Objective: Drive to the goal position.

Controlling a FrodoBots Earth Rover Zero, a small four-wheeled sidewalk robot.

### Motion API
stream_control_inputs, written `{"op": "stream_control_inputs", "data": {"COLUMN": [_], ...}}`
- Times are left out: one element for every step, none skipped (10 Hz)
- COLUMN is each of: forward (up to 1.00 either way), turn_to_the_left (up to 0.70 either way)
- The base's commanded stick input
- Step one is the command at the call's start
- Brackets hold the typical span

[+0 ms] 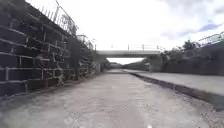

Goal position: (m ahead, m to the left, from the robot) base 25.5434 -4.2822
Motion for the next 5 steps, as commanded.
{"op": "stream_control_inputs", "data": {"forward": [1.00, 1.00, 1.00, 1.00, 1.00], "turn_to_the_left": [0.00, 0.00, 0.00, 0.00, 0.00]}}
